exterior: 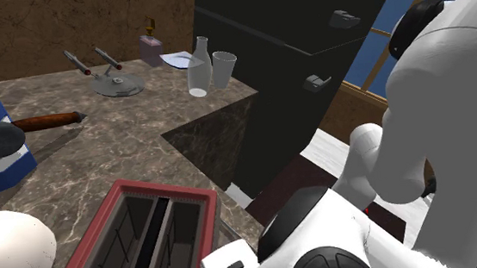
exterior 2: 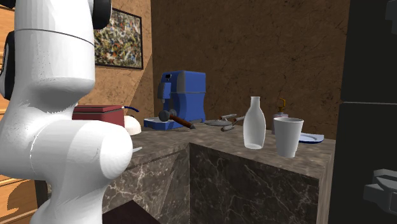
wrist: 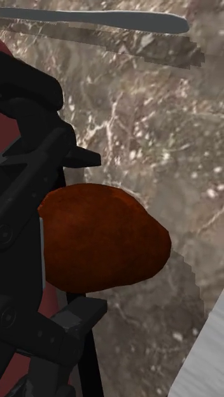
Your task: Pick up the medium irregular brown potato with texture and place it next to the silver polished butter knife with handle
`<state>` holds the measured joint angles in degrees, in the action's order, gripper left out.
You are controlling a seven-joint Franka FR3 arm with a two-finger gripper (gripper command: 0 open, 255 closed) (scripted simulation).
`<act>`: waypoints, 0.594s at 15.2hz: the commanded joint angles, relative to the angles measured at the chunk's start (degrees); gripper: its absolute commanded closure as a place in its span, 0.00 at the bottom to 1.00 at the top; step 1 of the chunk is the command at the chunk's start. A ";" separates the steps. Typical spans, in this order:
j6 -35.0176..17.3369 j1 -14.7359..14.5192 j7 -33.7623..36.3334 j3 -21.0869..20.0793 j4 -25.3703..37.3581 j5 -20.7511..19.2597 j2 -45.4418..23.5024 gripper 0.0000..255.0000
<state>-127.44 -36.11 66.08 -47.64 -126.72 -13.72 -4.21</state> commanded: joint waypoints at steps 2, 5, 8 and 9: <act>3.38 0.24 -2.22 -0.47 1.76 3.14 2.85 0.00; 6.49 0.23 -3.84 -0.56 3.57 5.44 5.07 0.00; 6.48 0.21 -3.84 -0.54 3.57 5.44 5.07 0.00; 6.48 0.21 -3.84 -0.54 3.57 5.44 5.07 0.00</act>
<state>-121.01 -35.91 62.30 -48.20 -123.16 -8.34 0.80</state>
